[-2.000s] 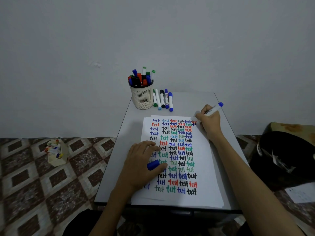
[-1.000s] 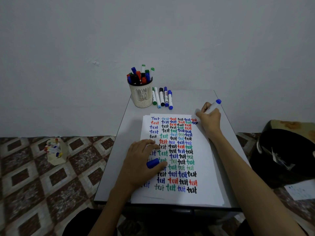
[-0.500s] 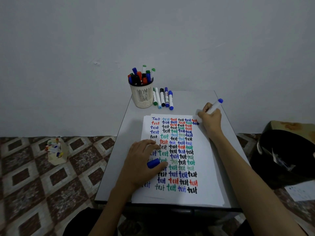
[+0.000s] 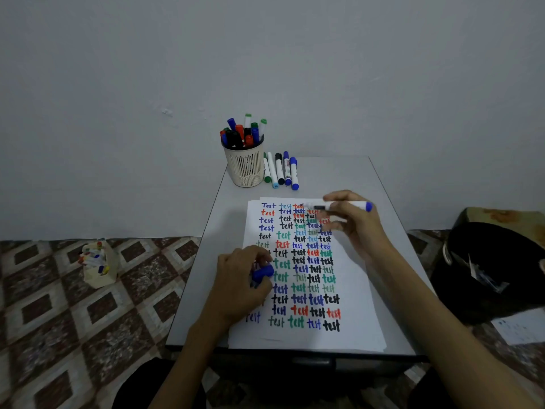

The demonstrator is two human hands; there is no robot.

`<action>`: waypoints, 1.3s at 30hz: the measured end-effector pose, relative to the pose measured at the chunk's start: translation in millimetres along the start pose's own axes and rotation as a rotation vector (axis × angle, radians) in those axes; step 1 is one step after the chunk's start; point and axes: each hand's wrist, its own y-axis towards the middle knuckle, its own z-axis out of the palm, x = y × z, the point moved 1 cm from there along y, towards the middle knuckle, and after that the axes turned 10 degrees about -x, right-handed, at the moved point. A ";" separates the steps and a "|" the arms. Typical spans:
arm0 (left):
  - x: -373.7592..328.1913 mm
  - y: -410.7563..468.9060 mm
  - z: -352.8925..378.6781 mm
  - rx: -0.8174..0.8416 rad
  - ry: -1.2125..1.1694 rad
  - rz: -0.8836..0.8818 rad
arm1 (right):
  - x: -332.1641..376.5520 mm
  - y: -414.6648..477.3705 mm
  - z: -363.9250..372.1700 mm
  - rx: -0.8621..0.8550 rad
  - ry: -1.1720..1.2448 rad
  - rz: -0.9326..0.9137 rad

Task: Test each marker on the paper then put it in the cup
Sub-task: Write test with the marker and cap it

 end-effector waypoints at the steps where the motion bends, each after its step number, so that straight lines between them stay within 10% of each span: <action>1: 0.4 0.7 0.0 -0.012 -0.034 -0.012 | 1.6 -6.8 2.4 0.061 -0.025 0.014; 11: -0.3 0.1 -15.7 -0.125 -0.574 -0.341 | -13.9 -38.7 7.6 0.166 -0.014 0.049; 27: 6.4 -0.2 -13.0 -0.091 -0.654 -0.363 | -26.3 -48.3 16.0 0.281 -0.274 0.046; 33: 8.2 3.6 -9.7 -0.093 -0.694 -0.460 | -35.7 -52.7 26.2 0.325 -0.896 -0.446; 39: 15.1 5.9 -13.9 -0.087 -0.694 -0.439 | -32.3 -56.4 45.4 0.303 -0.954 -0.661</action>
